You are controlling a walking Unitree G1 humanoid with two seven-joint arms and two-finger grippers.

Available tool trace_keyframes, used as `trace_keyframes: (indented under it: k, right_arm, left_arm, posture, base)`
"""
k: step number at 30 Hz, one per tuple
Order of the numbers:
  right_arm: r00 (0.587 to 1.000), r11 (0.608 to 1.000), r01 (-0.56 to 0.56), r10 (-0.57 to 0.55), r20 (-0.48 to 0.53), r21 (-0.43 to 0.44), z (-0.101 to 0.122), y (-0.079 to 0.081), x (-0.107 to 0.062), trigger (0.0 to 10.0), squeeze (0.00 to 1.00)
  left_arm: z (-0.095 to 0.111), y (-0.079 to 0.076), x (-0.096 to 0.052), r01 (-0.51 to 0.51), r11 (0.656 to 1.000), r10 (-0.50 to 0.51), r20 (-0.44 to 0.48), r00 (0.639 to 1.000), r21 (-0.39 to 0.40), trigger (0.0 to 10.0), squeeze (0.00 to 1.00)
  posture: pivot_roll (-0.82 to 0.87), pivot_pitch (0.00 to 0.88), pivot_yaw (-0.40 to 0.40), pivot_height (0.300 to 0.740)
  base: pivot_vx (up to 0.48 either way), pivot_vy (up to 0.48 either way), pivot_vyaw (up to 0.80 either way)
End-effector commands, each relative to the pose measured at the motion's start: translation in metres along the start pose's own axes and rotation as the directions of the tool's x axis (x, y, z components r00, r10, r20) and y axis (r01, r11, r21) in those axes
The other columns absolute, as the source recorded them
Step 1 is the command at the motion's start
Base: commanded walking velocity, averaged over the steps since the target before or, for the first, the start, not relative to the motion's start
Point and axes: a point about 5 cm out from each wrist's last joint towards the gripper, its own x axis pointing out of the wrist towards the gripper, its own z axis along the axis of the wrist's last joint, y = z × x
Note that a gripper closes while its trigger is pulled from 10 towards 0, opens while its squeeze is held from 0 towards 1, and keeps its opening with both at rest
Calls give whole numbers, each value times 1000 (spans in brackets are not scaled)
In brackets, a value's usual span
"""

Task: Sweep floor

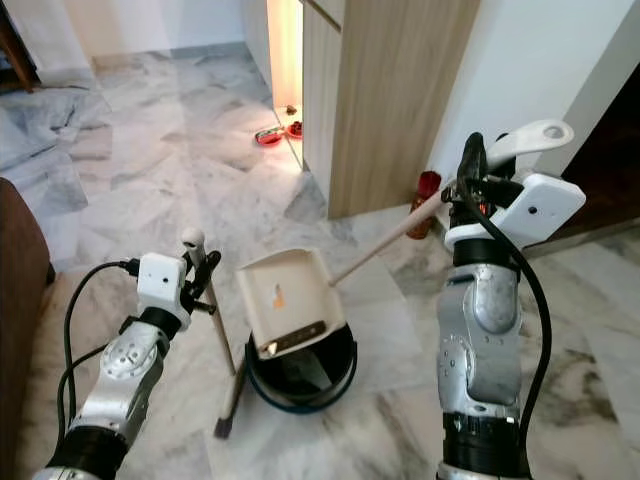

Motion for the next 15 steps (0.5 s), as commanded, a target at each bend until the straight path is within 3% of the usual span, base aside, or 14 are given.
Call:
trace_keyframes:
  k: [1,15]
  right_arm:
    - [996,1000,-18,18,92,-4,18,6,5,10000,0]
    - [986,994,-101,106,128,-44,21,31,2,10000,0]
  left_arm:
    - [8,1,1,4,1000,-5,49,999,11,10000,0]
    - [9,-1,1,20,1000,-21,55,998,19,10000,0]
  posture:
    - [136,60,-20,740]
    - [136,64,-17,740]
  base:
    - [0,0,0]
    - [0,0,0]
